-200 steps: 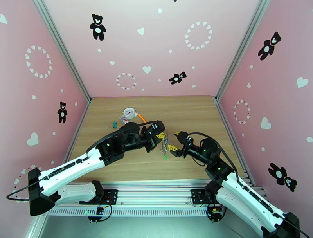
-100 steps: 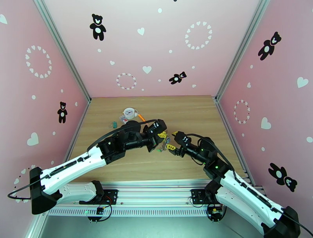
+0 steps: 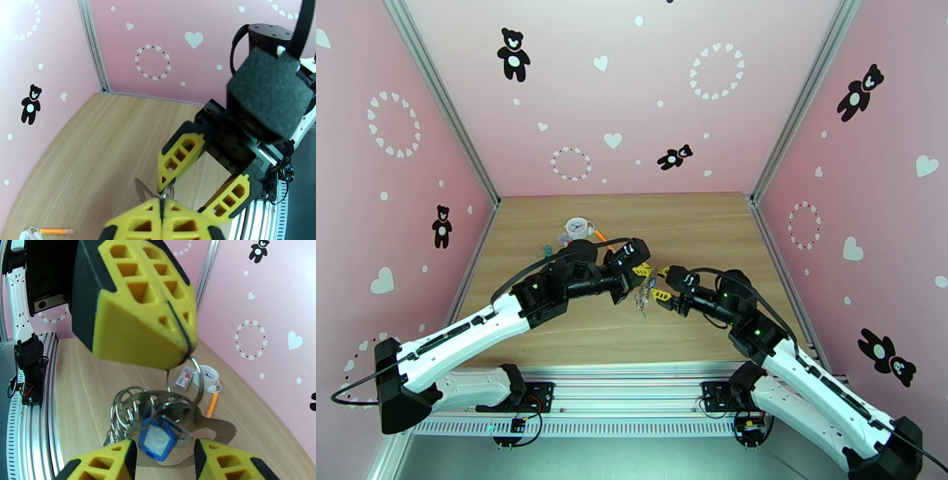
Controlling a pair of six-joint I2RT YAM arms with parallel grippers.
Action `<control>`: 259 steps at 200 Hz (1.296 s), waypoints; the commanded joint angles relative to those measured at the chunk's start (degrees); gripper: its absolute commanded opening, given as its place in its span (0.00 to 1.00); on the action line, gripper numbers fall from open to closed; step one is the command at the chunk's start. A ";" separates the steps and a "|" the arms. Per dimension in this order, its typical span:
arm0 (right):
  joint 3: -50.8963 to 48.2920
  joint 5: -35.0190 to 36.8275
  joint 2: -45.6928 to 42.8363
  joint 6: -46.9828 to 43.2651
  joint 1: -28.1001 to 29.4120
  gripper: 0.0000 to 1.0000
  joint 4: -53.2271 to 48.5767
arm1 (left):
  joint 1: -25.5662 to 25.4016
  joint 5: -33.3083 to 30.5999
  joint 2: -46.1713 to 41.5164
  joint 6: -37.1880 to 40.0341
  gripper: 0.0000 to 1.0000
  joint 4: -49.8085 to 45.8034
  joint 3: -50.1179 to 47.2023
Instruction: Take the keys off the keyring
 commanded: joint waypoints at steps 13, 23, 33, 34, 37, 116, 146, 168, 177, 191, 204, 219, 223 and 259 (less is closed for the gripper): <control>3.31 -3.09 1.67 0.81 0.19 0.38 -1.34 | 0.32 1.95 -0.22 0.89 0.00 0.63 1.91; 3.30 -2.91 1.58 1.13 0.18 0.36 -0.86 | 0.35 1.71 -0.26 0.99 0.00 0.54 1.91; 3.31 -2.90 1.17 1.61 0.20 0.35 -0.47 | 0.40 1.71 -0.35 1.05 0.00 0.57 1.82; 3.30 -2.90 1.11 1.62 0.16 0.35 -0.42 | 0.39 1.71 -0.35 1.02 0.00 0.56 1.82; 3.29 -2.84 0.99 1.69 0.15 0.34 -0.38 | 0.37 1.64 -0.35 1.05 0.00 0.55 1.82; 2.31 0.77 -2.35 4.12 0.19 0.20 -2.26 | 0.40 0.44 -0.79 1.39 0.00 0.98 1.12; 2.37 -0.14 -1.96 4.88 0.18 0.12 -3.13 | 0.39 0.48 -0.87 1.40 0.00 1.14 1.12; 2.42 -0.52 -1.65 5.93 0.19 0.12 -2.66 | 0.38 0.41 -0.87 1.23 0.00 1.39 1.12; 2.41 -0.69 -1.35 6.63 0.15 0.16 -2.37 | 0.39 0.41 -0.87 1.19 0.00 1.43 1.13; 3.25 -1.10 -0.27 6.98 0.20 0.18 -3.32 | 0.39 0.25 -0.94 1.22 0.00 1.45 1.04; 3.84 -1.60 0.88 7.05 0.12 0.20 -3.85 | 0.43 0.22 -0.96 1.26 0.00 1.66 0.94; 3.93 -2.32 1.96 7.69 0.21 0.20 -2.66 | 0.39 0.43 -0.96 1.01 0.00 1.86 0.94; 4.04 -2.42 2.21 7.92 0.17 0.20 -2.51 | 0.38 0.49 -0.96 1.01 0.00 1.70 0.99; 4.43 -1.95 1.59 8.04 0.17 0.09 -2.33 | 0.41 -0.34 -1.31 1.14 0.00 1.91 0.43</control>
